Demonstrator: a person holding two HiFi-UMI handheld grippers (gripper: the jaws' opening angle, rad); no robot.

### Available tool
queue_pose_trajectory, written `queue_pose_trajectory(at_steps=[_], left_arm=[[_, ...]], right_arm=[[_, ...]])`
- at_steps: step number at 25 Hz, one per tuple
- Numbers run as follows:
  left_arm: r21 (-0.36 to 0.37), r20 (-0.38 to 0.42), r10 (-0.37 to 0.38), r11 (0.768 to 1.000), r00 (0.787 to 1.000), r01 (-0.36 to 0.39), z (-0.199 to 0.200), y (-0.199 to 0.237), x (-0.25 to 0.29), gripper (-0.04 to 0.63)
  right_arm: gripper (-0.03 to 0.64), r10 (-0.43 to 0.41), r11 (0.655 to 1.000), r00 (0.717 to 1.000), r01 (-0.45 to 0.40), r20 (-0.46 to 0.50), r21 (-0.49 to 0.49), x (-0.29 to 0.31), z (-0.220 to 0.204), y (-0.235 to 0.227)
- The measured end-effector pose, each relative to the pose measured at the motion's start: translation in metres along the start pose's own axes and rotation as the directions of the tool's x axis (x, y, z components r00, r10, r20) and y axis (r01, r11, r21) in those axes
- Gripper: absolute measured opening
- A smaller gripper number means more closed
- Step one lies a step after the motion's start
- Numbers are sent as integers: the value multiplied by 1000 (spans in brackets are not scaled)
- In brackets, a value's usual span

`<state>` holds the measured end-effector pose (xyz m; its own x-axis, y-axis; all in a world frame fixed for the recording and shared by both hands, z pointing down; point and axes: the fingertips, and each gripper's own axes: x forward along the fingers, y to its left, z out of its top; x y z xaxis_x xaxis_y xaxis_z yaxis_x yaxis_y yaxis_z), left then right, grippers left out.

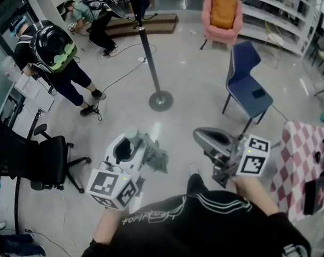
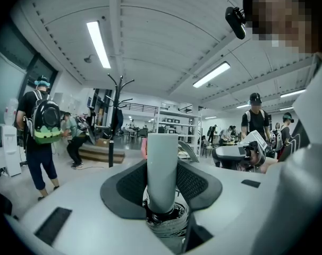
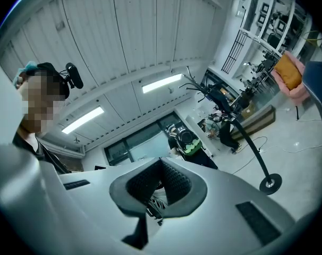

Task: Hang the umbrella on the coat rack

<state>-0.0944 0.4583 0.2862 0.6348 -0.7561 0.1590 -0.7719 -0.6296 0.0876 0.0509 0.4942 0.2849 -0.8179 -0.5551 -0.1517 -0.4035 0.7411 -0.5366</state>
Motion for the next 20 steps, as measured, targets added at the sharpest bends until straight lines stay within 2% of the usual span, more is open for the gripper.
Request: queue_pose_trajectory(at_steps=[9,20], left_arm=[[-58,-43,11,998,999,-14,1,17,65,155],[-94,-91,47,994,995,-56,3,42,192,155]], right_arm=[[12,6,999,1000,-5,-20,54,13,31,-67],[12,27,996,998,-23,-48,85,29,96,-189]])
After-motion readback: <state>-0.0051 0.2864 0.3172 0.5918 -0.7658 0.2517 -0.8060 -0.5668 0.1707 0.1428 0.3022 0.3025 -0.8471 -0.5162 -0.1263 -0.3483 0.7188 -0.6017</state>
